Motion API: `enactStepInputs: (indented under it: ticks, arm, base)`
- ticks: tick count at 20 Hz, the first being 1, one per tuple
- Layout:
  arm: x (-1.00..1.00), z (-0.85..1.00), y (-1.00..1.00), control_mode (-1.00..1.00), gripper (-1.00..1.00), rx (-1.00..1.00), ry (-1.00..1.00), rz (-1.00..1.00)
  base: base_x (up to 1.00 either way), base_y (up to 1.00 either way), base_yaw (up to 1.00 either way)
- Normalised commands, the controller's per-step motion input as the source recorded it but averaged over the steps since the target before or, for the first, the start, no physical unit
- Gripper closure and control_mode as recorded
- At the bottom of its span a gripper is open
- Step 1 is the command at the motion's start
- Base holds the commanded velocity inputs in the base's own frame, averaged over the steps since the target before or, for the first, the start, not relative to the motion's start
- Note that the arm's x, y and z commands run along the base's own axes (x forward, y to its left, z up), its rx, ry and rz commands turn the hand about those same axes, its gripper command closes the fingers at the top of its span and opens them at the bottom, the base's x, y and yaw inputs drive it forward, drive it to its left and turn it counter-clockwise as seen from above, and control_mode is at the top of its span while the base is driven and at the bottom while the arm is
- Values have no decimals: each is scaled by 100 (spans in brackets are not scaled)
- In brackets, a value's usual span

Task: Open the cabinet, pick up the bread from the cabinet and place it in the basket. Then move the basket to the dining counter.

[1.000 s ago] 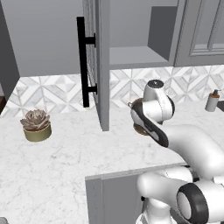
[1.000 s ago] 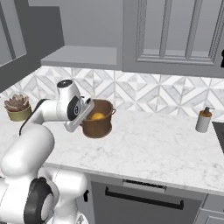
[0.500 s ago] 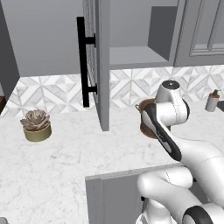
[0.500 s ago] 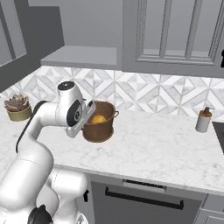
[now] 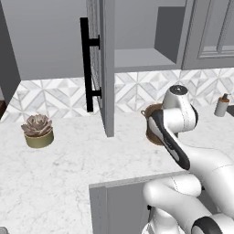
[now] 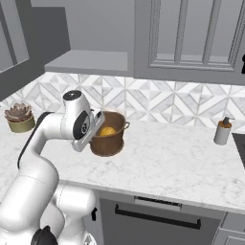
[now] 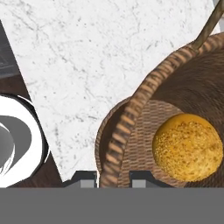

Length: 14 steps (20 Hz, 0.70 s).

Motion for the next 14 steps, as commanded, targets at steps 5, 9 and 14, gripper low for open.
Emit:
enactStepInputs:
  ticks: [5, 9, 14]
  arm:
    - [-24, 0, 0, 100, 100, 2, -3, 0]
    - [0, 0, 0, 100, 100, 0, 0, 0]
    - [0, 0, 0, 100, 100, 0, 0, 0]
  base:
    - [-59, 0, 0]
    - [-88, -13, -10]
    - [-8, 0, -62]
